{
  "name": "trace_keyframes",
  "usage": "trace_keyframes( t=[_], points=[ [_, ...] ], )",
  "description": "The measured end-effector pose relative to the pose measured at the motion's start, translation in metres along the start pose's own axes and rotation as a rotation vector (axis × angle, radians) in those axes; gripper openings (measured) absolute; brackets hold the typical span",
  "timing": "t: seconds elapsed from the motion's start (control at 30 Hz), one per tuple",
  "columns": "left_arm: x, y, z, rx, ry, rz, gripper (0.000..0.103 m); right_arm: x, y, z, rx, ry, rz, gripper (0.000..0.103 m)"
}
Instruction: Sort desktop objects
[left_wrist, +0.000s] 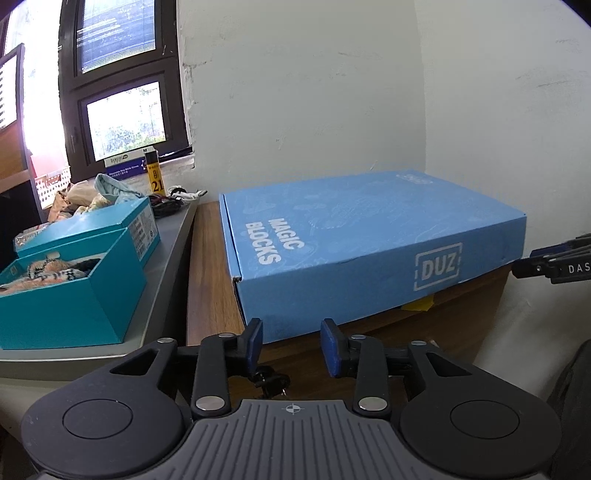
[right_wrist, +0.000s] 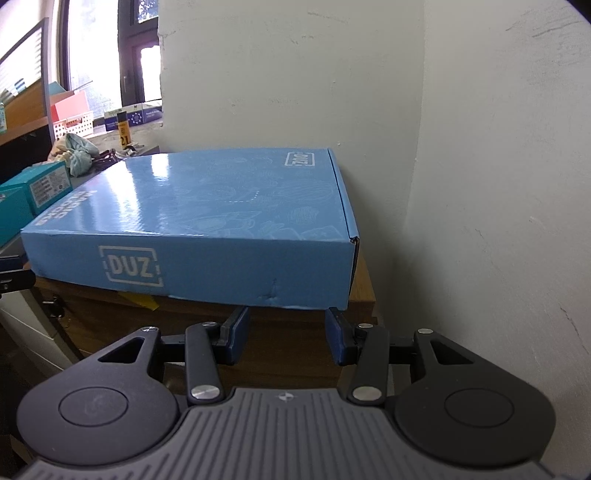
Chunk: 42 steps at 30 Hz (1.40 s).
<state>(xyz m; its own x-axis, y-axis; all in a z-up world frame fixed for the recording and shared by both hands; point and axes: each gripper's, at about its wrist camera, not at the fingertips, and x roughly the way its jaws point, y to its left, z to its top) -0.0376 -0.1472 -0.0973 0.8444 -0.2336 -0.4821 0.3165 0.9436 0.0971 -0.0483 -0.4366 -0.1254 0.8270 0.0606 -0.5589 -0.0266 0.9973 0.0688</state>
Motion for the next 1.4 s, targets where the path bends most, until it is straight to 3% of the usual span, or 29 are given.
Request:
trace_keyframes(
  t=[0.23, 0.43, 0.47, 0.6, 0.77, 0.83, 1.4],
  points=[
    [-0.022, -0.003, 0.000, -0.014, -0.011, 0.008, 0.057, -0.026, 0.005, -0.007, 0.024, -0.009, 0.015, 0.057],
    [-0.042, -0.004, 0.001, -0.023, -0.038, 0.018, 0.081, -0.047, 0.017, -0.015, 0.023, -0.018, 0.045, 0.075],
    [-0.046, -0.005, 0.000, -0.020, -0.045, 0.019, 0.083, -0.051, 0.020, -0.017, 0.020, -0.023, 0.051, 0.082],
    [-0.058, -0.008, -0.002, -0.013, -0.067, 0.025, 0.095, -0.064, 0.029, -0.023, 0.023, -0.037, 0.071, 0.093],
    [-0.068, -0.011, -0.011, -0.021, -0.060, 0.028, 0.099, -0.077, 0.041, -0.032, 0.027, -0.051, 0.098, 0.103],
    [-0.072, -0.012, -0.015, -0.025, -0.055, 0.031, 0.103, -0.080, 0.045, -0.036, 0.022, -0.052, 0.102, 0.103],
    [-0.094, -0.013, -0.038, -0.068, -0.043, 0.077, 0.103, -0.093, 0.073, -0.062, -0.014, -0.061, 0.132, 0.103]
  ],
)
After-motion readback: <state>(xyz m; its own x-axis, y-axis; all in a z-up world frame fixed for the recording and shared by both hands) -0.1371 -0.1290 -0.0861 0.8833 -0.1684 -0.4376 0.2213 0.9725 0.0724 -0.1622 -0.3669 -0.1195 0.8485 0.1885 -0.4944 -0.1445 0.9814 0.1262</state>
